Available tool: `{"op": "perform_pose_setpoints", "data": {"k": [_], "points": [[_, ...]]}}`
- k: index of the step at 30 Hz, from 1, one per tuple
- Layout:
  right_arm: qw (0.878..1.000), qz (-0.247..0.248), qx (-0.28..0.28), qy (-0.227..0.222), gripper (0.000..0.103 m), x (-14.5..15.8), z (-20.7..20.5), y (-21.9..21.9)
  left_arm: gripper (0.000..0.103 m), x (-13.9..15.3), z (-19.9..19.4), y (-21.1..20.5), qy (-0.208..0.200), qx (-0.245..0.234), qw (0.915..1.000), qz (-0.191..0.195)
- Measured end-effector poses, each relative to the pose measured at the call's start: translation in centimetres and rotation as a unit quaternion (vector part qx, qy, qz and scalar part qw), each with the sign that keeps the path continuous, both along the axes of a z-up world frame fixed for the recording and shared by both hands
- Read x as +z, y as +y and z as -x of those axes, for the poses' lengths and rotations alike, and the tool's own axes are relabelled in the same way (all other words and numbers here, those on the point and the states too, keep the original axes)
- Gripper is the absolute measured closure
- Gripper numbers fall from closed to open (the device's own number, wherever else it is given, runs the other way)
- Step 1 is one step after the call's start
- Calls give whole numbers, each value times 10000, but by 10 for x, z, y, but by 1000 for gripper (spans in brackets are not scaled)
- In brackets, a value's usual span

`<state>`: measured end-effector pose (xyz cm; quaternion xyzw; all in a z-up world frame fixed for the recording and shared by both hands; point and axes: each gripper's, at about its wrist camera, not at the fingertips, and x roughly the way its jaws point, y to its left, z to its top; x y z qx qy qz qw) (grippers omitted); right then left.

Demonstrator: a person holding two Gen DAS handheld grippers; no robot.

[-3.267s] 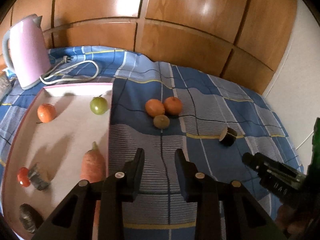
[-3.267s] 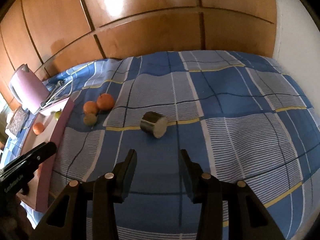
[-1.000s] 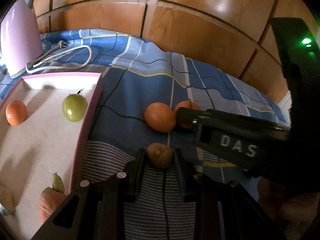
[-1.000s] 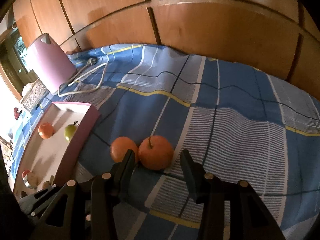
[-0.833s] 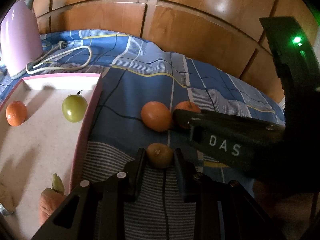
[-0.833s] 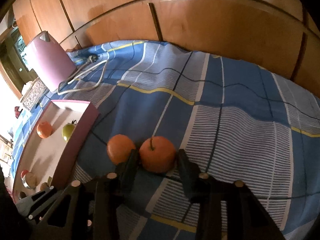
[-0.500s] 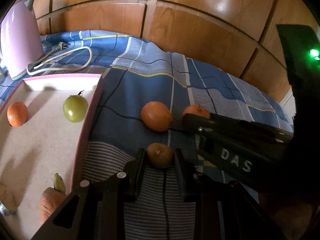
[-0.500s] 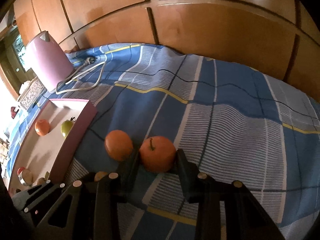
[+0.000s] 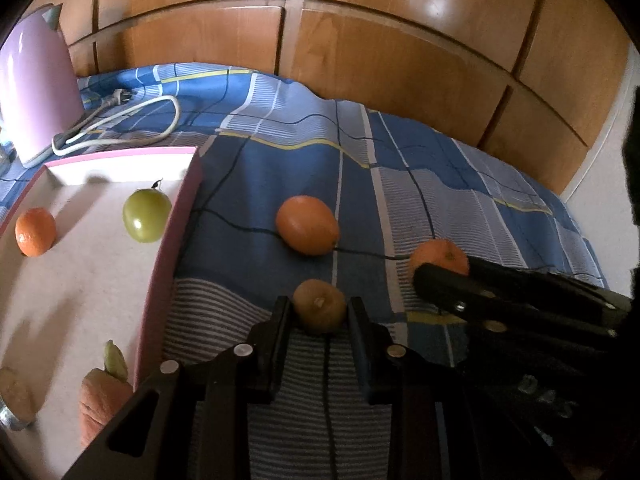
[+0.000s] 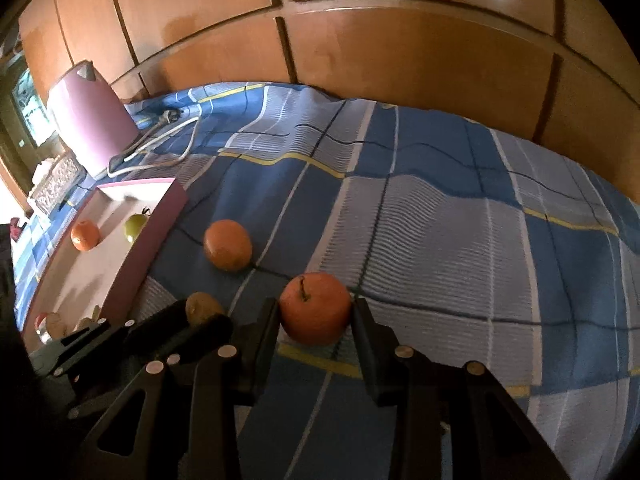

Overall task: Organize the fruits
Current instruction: 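Grasp a stemmed tangerine with the right gripper while the left gripper holds the small fruit, then lift the small fruit and tangerine above the bed with both grippers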

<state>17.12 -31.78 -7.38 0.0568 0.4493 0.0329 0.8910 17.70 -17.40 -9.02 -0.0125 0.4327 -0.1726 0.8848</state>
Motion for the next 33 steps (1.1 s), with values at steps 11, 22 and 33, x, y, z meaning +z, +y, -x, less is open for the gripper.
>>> {"op": "perform_pose_setpoints", "data": {"k": [11,22,33], "points": [[9999,56,62,135,66,-1,22,-8,74,0,3,-1,28,-58,10000,-61],[9990,-41,388,195,64,-5,35,-3,65,0,3,-3,44,-157,9999,-50],[9997,25,243,-68,61,-4,43,-3,64,0,5,-3,26,-171,9998,-86]]}}
